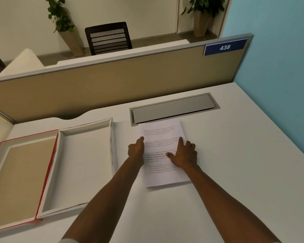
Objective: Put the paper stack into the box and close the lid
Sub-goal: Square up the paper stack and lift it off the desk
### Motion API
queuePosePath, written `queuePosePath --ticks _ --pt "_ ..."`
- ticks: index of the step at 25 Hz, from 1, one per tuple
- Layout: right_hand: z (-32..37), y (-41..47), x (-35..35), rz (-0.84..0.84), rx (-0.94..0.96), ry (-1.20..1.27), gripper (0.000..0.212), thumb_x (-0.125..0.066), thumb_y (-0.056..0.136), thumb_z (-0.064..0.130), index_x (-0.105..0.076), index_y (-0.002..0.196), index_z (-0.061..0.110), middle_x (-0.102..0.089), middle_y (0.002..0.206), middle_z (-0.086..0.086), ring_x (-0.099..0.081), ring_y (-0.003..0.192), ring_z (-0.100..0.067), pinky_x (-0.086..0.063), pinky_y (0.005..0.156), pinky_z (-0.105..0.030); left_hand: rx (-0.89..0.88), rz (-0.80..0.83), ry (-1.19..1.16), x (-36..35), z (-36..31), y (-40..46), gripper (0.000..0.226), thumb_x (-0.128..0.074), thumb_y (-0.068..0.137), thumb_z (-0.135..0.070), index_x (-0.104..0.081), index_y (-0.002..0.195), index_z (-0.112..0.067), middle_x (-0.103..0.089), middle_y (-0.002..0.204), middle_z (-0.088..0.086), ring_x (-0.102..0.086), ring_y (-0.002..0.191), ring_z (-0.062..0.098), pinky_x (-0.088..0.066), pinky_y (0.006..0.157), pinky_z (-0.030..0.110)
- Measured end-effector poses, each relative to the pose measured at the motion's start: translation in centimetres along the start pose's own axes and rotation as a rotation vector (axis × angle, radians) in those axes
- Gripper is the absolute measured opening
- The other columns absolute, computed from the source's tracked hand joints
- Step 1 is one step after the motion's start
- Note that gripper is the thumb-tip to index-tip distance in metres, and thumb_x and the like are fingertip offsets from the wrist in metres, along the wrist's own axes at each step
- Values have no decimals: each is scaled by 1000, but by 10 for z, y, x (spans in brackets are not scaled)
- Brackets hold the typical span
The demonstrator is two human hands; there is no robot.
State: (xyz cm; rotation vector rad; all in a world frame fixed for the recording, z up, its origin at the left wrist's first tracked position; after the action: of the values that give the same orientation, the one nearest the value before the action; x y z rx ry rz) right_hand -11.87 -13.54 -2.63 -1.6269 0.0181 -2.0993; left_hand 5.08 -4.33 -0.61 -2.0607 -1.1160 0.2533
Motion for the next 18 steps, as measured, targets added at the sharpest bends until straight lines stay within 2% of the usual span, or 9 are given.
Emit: queuePosePath --ticks 2,7,10,14,18 --pt "-1 0 0 -5 -6 2 101 -61 81 68 -14 154 16 -35 150 -17 -35 137 -35 -42 106 -47 -17 28 32 -1 -4 1 40 -55 94 -49 -47 117 -16 -54 109 5 -53 90 24 -44 86 43" --pt "-1 -2 -1 -9 -2 28 100 -62 82 65 -15 154 16 -34 150 -17 -33 138 -35 -40 107 -48 16 149 71 -3 -10 8 44 -61 92 -44 -49 122 -15 -60 121 11 -58 114 32 -47 103 50" --pt "-2 -3 0 -22 -9 41 99 -63 82 64 -15 154 17 -35 150 -17 -34 138 -35 -40 107 -49 -47 94 161 -1 -7 11 42 -68 89 -40 -53 118 -12 -64 116 11 -63 106 32 -52 100 49" --pt "-5 -4 -2 -35 -20 54 98 -62 82 65 -16 154 18 -35 150 -16 -35 137 -34 -40 107 -48 -188 91 242 -16 -1 1 38 -69 88 -36 -51 115 -16 -68 114 11 -68 86 27 -58 83 45" --pt "-8 -7 -10 -29 -36 77 99 -63 81 65 -15 154 19 -35 150 -15 -34 137 -33 -40 106 -48 -253 -38 496 -26 3 -8 52 -70 83 -40 -42 123 -22 -55 117 8 -59 107 30 -55 94 50"
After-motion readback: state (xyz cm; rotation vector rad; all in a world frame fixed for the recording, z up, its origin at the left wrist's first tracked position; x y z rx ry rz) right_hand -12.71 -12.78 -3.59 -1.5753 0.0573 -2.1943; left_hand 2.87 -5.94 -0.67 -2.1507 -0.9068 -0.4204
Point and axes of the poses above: each hand's wrist, its own y-axis towards the middle knuckle, its own x-axis out of the back of the hand, z = x × y, the point moved 3 cm from there along y, towards the middle knuckle
